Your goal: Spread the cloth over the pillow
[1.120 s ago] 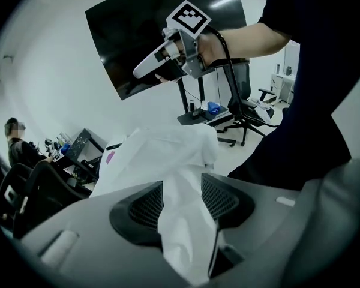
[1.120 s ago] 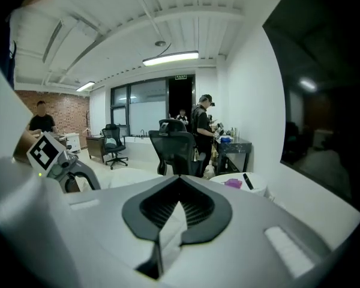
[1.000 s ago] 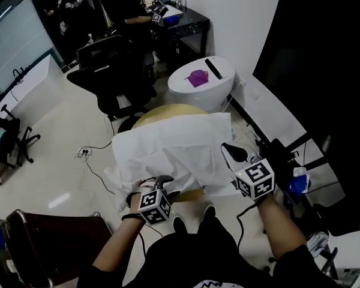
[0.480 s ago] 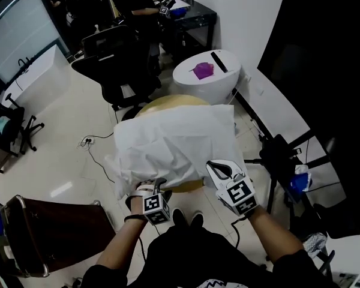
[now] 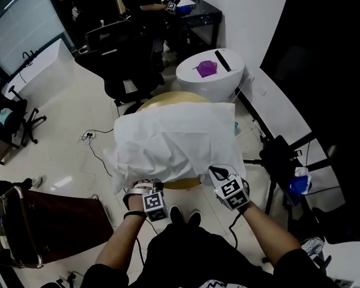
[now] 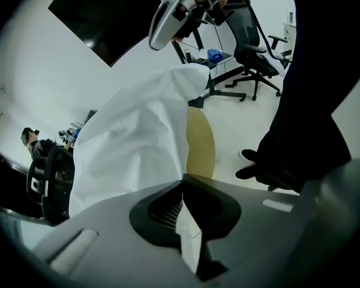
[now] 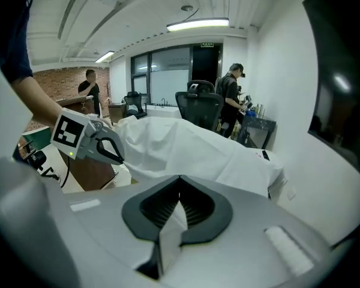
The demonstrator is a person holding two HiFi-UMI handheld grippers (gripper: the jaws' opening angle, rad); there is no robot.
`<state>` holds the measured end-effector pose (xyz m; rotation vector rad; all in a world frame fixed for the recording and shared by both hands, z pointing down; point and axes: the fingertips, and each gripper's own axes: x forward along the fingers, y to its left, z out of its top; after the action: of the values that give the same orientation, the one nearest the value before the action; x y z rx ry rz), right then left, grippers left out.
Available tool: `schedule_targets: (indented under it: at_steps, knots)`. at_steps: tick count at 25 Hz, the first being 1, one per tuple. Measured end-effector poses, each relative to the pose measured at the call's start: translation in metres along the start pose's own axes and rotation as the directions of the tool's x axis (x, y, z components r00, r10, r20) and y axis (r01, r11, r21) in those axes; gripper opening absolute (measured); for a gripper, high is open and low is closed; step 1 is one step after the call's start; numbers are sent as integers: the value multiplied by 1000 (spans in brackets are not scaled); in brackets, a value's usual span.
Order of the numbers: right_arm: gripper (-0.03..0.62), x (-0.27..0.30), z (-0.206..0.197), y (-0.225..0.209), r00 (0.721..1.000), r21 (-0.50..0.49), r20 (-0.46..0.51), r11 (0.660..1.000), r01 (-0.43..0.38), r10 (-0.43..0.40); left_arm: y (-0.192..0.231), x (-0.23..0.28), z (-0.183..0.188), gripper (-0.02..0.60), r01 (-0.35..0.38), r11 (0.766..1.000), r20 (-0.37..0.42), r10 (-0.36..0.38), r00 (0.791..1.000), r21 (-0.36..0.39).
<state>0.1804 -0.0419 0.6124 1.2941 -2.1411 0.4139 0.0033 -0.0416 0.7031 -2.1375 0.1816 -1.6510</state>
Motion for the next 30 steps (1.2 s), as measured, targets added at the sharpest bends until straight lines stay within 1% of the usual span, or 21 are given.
schedule_targets:
  at_steps: [4,7,11,13,15,19,20,24,30]
  knots:
    - [6,6,-10,-6,1000,-10,-27,1000,2,-2,-2,-21,5,0,-7,1000,27,8,1000,-30]
    - [8,12,-18,-11,999,-12,-50,1000,3,-4,-10,-42,6,0,-8,1000,31,9,999,-21]
    - [8,20,-28,-21,996,-17,-82,1000,19,-20,-20,-65,1,0,-16,1000,15,16,1000,0]
    - [8,24,-33,-27,994,-27,-101,999,34,-37,-32,-68,-11,0,6,1000,-15,-6,1000,3]
    - [9,28,-39,-34,991,-34,-125,998,48,-52,-45,-69,-24,0,47,999,-53,-47,998,-2]
    - [9,36,-50,-40,984,-43,-165,997,56,-63,-62,-63,-37,0,84,996,-69,-86,994,-31]
    - [9,38,-52,-41,983,-48,-173,997,56,-64,-64,-59,-38,0,84,996,-67,-87,994,-39]
    - [9,46,-61,-43,979,-52,-195,997,53,-62,-55,-44,-26,0,42,995,-22,-44,999,-87]
    - [9,53,-69,-44,976,-26,-211,998,55,-59,-53,-29,-26,0,60,991,-30,-64,997,-120]
